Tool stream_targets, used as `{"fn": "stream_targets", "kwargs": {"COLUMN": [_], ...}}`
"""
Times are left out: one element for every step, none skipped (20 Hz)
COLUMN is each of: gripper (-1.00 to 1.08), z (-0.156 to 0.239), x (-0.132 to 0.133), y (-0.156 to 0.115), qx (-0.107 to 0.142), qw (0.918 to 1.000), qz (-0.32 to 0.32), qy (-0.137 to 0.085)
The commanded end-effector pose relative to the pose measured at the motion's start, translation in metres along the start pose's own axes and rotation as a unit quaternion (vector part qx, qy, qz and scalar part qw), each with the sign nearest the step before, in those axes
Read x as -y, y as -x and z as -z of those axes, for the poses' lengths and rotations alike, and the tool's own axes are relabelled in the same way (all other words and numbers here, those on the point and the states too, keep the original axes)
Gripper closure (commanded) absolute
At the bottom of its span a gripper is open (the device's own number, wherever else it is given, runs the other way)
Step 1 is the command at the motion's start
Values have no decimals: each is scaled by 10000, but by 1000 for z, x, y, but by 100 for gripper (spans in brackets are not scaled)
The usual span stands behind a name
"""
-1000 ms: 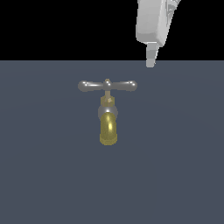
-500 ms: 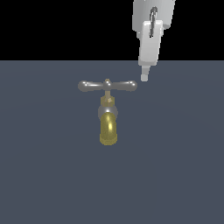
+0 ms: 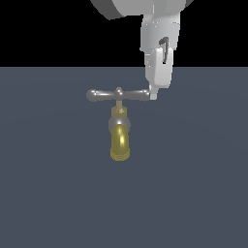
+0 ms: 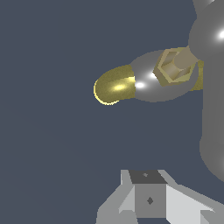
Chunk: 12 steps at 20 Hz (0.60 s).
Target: Turn on the faucet by rotating a designated handle.
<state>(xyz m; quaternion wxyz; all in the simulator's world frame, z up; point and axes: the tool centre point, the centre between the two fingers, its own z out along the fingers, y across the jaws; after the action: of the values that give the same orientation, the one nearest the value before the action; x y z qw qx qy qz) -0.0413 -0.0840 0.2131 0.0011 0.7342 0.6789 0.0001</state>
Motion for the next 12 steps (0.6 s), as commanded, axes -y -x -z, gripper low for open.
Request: {"fn": "stream_targets", "kwargs": {"gripper": [108, 108, 108, 108, 108, 108, 108, 108, 108, 108, 108, 108], "z": [-6, -8, -10, -11, -12, -14, -15, -15, -16, -16, -16, -16], "x": [-5, -7, -8, -9, -11, -12, -12, -13, -13, -14, -14, -14], "y": [-2, -3, -4, -5, -6, -6, -7, -7, -7, -8, -8, -8], "qx": [-4, -5, -6, -7, -7, -8, -9, -9, -9, -9, -9, -9], "qw": [9999, 9998, 9997, 9996, 9995, 9994, 9993, 9992, 9992, 9991, 9991, 9991], "qz": [152, 202, 246, 286, 320, 350, 374, 394, 408, 417, 421, 421], "qy": [-1, -2, -4, -5, -6, -7, -7, -8, -8, -9, -9, -9]}}
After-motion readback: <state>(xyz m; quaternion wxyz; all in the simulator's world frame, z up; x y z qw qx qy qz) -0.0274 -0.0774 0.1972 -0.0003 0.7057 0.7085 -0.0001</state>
